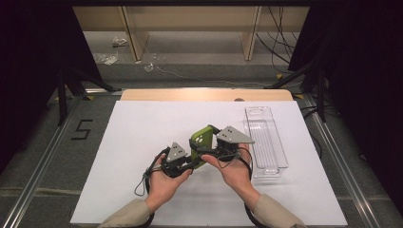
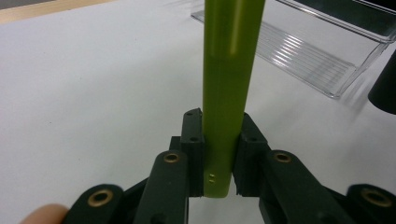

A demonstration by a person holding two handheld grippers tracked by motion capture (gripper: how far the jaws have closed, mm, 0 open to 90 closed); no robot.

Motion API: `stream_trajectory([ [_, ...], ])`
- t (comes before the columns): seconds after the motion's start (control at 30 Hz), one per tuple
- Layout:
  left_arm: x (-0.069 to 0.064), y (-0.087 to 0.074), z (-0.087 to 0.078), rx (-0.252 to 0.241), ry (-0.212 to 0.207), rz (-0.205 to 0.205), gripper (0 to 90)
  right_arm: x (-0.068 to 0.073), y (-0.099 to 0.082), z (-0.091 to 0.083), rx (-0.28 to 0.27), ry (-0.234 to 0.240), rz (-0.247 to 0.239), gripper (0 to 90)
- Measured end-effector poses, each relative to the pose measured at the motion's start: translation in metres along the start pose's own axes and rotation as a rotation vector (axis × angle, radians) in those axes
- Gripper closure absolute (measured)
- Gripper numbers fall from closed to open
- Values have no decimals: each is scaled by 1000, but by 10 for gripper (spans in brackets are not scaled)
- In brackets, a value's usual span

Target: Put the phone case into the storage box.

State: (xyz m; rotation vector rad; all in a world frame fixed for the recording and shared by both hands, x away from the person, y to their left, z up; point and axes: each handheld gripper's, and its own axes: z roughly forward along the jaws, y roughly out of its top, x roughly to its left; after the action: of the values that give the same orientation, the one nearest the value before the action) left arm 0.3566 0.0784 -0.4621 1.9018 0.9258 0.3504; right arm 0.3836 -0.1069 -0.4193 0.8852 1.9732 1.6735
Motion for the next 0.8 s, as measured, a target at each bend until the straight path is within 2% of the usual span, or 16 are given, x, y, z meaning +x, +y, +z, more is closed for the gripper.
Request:
stream_trajectory([
  [0.47, 0, 1, -1, -6, 0, 11, 755, 1, 1, -1, -6, -7, -3, 171],
  [0.57, 1, 1, 0, -6, -4, 26, 630, 0, 3, -2, -13, -9, -3, 172],
  [0.7, -1, 3, 1, 13, -10, 57, 358, -2, 6, -5, -25, -16, -6, 172],
  [0.8, -2, 3, 1, 40, -5, 80, 190, -4, 7, -6, -28, -22, -5, 172],
])
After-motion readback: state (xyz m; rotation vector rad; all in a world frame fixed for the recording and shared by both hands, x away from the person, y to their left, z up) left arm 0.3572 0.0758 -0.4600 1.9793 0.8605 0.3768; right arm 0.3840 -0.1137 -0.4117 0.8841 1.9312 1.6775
